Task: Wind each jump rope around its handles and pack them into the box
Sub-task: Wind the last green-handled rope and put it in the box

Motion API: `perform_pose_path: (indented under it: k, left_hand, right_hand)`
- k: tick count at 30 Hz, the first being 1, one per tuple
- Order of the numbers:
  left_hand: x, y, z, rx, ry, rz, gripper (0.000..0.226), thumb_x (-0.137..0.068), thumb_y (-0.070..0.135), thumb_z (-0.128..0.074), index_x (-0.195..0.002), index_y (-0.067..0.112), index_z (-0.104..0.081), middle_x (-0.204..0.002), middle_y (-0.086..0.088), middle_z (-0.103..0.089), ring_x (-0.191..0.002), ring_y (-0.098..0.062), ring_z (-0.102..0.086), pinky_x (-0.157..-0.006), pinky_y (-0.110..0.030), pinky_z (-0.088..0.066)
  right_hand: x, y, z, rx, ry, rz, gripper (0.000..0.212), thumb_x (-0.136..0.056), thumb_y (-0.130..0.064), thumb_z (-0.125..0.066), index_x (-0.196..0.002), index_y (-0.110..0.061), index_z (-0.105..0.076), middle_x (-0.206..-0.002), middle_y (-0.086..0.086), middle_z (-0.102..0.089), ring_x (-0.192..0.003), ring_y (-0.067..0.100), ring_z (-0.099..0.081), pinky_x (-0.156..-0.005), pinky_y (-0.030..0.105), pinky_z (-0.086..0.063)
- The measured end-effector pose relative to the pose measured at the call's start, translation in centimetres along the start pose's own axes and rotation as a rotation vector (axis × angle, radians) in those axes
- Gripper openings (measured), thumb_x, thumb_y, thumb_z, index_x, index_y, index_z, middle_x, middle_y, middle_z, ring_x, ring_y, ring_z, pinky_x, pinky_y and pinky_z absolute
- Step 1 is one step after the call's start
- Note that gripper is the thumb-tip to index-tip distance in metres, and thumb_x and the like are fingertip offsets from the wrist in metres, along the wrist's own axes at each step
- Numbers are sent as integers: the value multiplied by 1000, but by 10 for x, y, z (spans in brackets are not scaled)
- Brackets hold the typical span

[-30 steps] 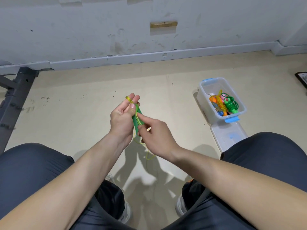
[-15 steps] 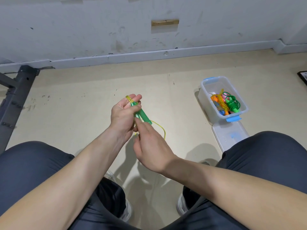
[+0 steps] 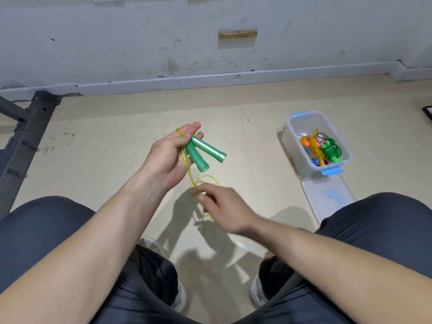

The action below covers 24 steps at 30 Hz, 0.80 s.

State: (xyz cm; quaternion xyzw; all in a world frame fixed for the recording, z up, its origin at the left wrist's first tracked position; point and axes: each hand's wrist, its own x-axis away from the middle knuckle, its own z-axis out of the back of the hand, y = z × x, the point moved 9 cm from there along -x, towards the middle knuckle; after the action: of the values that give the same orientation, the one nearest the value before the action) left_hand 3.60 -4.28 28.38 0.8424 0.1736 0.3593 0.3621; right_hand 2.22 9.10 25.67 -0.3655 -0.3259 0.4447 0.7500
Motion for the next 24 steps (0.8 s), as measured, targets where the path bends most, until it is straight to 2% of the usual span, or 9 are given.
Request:
perform_pose_path:
  k: [2,3,5,8,11,14,18,24]
  left_hand:
    - [3,4,-5,-46,-89,19,38,-102,1,-43,-140,2,-52,-130,0,-69,-116,-19,-68,-105,-43,-45]
    - [5,5,-7,-77,-132,26,38,-102,0,-42,-138,0,-53,-131,-3,-68,-119,-21,-67,-108,-45,-42]
    - [11,3,-11,-114,-208,39,36,-99,-4,-43,-134,-5,-55,-129,-10,-69,-121,-27,-65,-105,-45,-49]
    - [17,-4,-16,-231,-298,57,36,-94,-6,-50,-129,-4,-58,-122,-14,-71,-120,-30,-66,-97,-34,-56]
    - [17,-7,-16,-343,-327,62,34,-93,-7,-52,-125,2,-61,-120,-12,-73,-118,-26,-67,-93,-31,-57]
    - [16,-7,-16,-445,-333,27,35,-95,-9,-50,-125,6,-62,-121,-10,-73,-119,-23,-67,-93,-34,-57]
    - [17,-4,-13,-584,-262,-79,36,-97,-11,-47,-127,5,-60,-120,-7,-73,-114,-24,-69,-90,-36,-55]
    - [16,-9,-10,-509,-151,-126,34,-97,-10,-41,-121,7,-60,-111,-8,-74,-103,-36,-72,-95,-45,-55]
  right_hand:
    - [-11,19,19,-203,-9,-97,16,-102,-17,-54,-103,-16,-71,-77,8,-61,-68,13,-56,-67,25,-47]
    - [-16,27,31,-325,6,-147,15,-101,-12,-55,-98,-14,-70,-77,12,-56,-64,14,-53,-66,25,-48]
    - [-23,38,57,-528,72,-224,18,-99,-3,-55,-91,-11,-69,-73,7,-49,-57,12,-47,-61,25,-46]
    - [-27,41,84,-697,163,-280,19,-94,-2,-56,-83,-9,-70,-61,-3,-42,-51,12,-33,-54,25,-33]
    - [-25,36,89,-754,212,-308,20,-92,-1,-53,-79,-6,-69,-51,-8,-36,-48,12,-26,-52,25,-27]
    - [-24,30,89,-750,221,-280,22,-94,-7,-59,-73,-9,-67,-51,-8,-32,-48,12,-26,-52,25,-27]
    - [-26,21,84,-718,174,-224,18,-94,-10,-66,-77,-11,-69,-54,-6,-39,-50,12,-29,-52,25,-31]
    - [-24,14,77,-799,114,-198,17,-97,-9,-61,-83,-11,-71,-64,1,-50,-54,14,-44,-59,26,-45]
